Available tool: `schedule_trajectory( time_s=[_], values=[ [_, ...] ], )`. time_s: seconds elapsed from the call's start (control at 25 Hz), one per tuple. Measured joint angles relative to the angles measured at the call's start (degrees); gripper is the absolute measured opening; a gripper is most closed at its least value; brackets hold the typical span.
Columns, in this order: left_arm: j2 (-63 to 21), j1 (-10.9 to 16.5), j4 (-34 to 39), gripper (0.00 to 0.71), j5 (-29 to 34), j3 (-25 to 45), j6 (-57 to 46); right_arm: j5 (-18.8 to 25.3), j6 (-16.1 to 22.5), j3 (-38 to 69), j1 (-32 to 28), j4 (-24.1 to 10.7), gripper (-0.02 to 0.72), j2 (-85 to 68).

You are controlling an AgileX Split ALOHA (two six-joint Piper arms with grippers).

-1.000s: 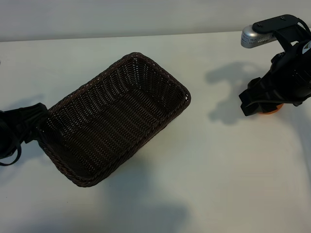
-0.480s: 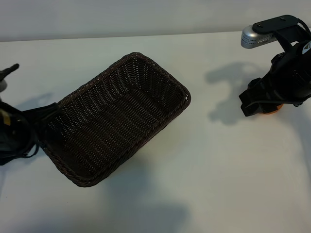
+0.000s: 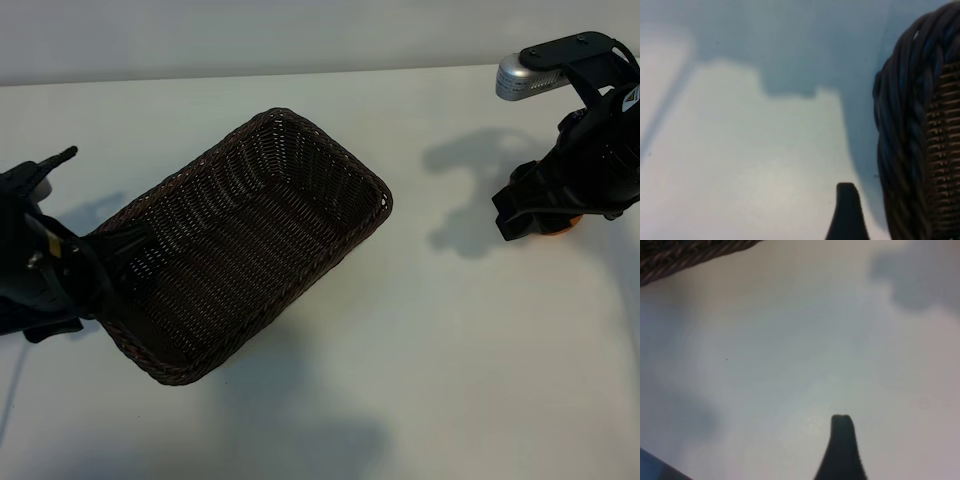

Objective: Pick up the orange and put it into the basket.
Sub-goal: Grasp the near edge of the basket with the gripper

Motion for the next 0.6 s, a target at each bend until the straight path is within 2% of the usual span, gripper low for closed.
schedule_trajectory(
  time_s=[0.24, 0.6],
  values=[
    [4.8, 0.0, -0.9, 0.542, -4.9, 0.0, 0.0, 0.1, 0.0, 0.0, 0.0, 0.0, 0.535, 0.0],
    [10.3, 0.0, -2.7, 0.542, -7.5, 0.0, 0.0, 0.1, 0.0, 0.0, 0.0, 0.0, 0.535, 0.0]
  ],
)
